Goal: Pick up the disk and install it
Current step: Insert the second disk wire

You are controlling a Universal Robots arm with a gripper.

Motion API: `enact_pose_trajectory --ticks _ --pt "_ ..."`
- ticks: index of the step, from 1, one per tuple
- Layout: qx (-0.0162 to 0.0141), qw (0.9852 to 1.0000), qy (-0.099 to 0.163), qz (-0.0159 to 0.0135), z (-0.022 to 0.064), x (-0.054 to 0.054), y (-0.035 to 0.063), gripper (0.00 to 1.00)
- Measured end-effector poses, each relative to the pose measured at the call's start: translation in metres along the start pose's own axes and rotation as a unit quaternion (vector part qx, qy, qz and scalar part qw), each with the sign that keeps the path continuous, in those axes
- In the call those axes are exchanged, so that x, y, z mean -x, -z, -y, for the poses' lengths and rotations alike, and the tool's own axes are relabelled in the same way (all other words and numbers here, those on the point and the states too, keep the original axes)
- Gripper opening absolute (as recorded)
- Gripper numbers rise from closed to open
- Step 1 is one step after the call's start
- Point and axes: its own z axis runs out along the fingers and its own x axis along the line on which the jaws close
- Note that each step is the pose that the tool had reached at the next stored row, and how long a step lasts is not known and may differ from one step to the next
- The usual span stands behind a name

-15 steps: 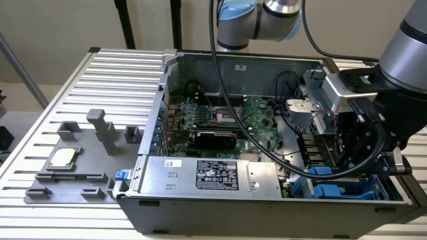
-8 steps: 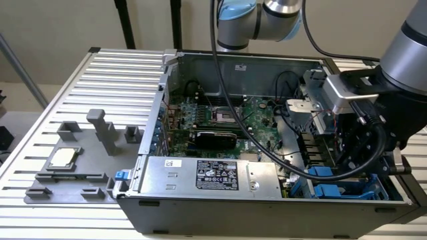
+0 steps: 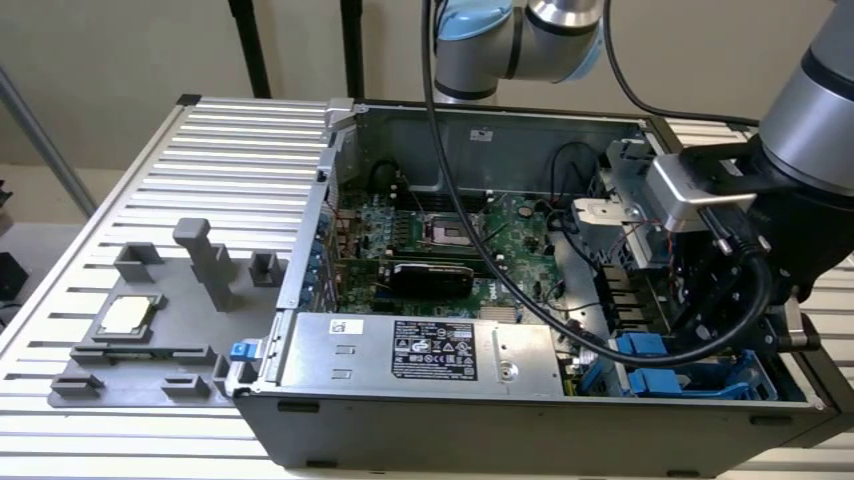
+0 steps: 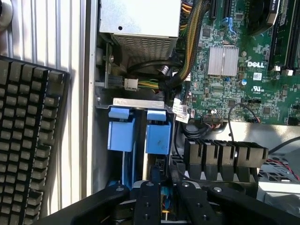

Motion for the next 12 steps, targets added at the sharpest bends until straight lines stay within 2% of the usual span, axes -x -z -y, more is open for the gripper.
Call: enact_pose_trajectory --ticks 6,12 --pt "-0.0001 1.0000 0.001 0.0024 0.0004 0.0001 -0.0005 0.20" --pt "-0.0002 1.0000 0.002 0.0032 0.0005 0.0011 -0.0003 0.20"
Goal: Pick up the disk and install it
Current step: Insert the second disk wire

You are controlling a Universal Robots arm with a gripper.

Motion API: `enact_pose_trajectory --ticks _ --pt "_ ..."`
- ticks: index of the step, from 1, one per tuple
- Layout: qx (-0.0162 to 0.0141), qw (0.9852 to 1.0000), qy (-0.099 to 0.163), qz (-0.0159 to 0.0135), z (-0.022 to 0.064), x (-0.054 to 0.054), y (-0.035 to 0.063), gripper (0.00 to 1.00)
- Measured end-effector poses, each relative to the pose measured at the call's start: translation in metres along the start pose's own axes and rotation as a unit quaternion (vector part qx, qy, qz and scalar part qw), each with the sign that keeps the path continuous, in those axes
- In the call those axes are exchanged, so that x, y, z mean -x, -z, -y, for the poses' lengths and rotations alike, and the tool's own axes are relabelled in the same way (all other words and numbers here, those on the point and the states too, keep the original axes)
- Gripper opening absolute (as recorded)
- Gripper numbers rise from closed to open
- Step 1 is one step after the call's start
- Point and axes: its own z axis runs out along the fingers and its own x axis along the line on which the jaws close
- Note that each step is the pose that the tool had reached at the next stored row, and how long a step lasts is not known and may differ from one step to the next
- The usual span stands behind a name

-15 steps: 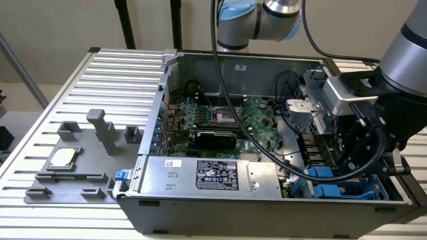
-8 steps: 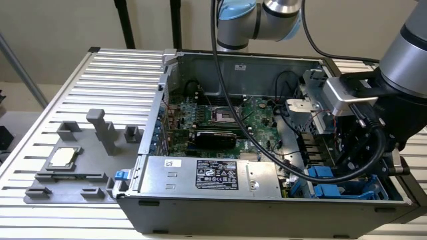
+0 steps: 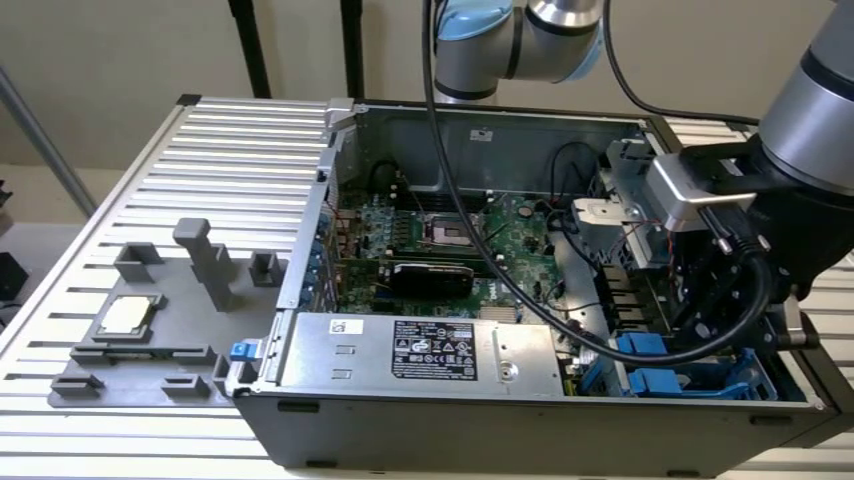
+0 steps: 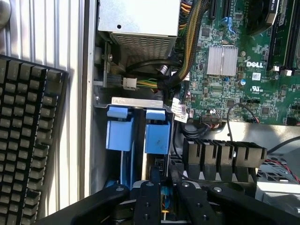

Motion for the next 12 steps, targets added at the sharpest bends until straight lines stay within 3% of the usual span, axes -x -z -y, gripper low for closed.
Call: enact_pose_trajectory --ticks 12 --pt "0.0000 1.0000 0.000 0.0000 -0.0003 -0.0040 0.0003 0.20"
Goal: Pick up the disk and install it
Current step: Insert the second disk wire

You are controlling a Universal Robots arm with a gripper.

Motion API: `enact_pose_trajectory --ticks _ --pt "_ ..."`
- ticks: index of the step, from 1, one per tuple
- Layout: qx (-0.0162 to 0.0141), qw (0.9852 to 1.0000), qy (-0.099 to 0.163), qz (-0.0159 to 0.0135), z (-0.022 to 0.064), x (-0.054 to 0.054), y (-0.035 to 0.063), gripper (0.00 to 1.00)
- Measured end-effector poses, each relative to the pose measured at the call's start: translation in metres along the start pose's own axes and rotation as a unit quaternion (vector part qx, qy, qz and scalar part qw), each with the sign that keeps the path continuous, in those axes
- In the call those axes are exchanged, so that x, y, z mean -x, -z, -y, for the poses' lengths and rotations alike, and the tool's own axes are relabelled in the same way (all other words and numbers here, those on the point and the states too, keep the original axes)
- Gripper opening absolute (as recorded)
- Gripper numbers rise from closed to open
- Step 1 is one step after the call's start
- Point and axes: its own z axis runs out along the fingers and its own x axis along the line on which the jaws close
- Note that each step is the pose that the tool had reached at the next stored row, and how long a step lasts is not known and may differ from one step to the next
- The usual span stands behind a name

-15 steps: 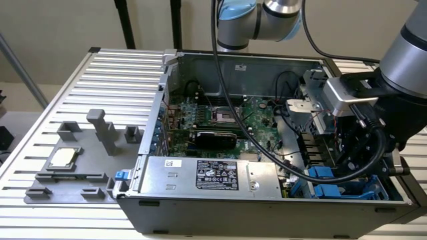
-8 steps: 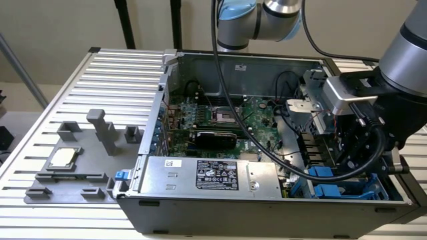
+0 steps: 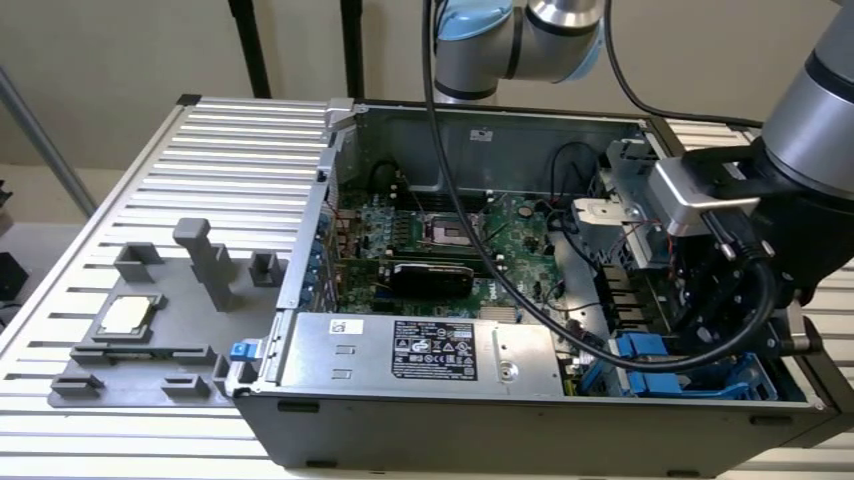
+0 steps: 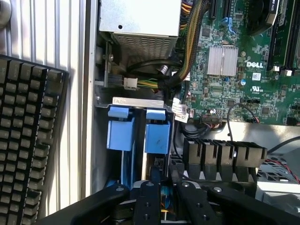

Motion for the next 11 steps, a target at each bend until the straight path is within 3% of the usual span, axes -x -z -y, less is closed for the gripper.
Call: enact_pose_trajectory --ticks 11 --pt "0.0000 1.0000 0.000 0.0004 0.0002 0.0033 0.0005 0.20"
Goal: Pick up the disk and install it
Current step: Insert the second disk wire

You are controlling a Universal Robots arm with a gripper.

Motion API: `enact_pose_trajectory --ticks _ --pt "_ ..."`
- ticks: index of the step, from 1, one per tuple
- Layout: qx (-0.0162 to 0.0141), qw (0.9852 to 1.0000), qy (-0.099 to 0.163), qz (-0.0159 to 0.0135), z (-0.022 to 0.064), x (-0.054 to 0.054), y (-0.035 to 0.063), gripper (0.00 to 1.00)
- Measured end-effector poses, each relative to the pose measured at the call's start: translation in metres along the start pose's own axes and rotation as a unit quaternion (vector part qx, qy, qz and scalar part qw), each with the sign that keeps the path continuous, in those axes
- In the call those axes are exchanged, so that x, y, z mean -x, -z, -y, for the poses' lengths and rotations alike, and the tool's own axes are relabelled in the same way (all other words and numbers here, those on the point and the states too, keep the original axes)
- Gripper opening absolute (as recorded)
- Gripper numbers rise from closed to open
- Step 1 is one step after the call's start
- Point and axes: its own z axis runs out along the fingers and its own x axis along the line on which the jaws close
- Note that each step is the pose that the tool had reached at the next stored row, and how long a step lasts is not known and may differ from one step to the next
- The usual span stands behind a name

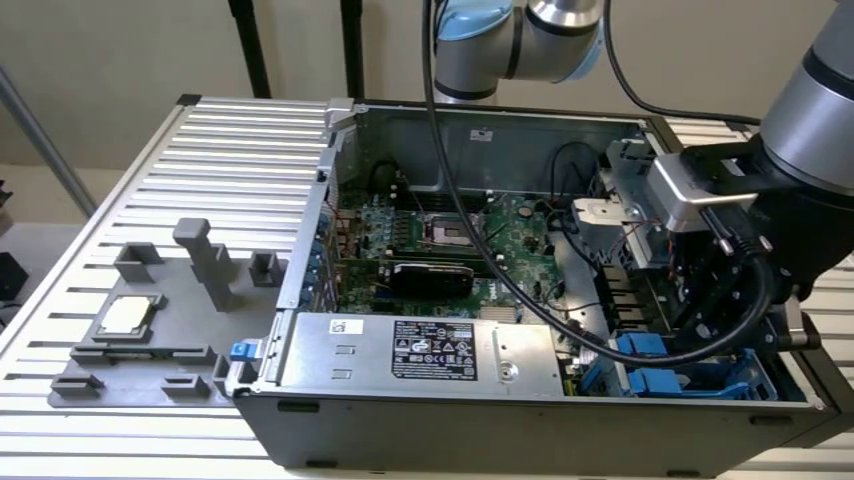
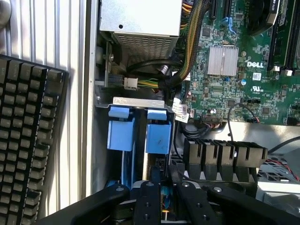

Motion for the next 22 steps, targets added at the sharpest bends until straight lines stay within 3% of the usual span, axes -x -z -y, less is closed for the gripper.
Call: enact_pose_trajectory --ticks 8,12,17,22 --pt "-0.0001 1.0000 0.000 0.0011 -0.0001 -0.0003 0.0002 0.20" --pt "-0.0003 1.0000 0.000 0.0058 -0.0002 -0.0023 -0.0006 0.20" --pt "-0.0008 0.9998 -0.001 0.0180 -0.0002 -0.0028 -0.0010 0.20" --pt "-0.0009 0.9998 -0.001 0.0192 -0.0002 -0.0036 -0.0009 0.20"
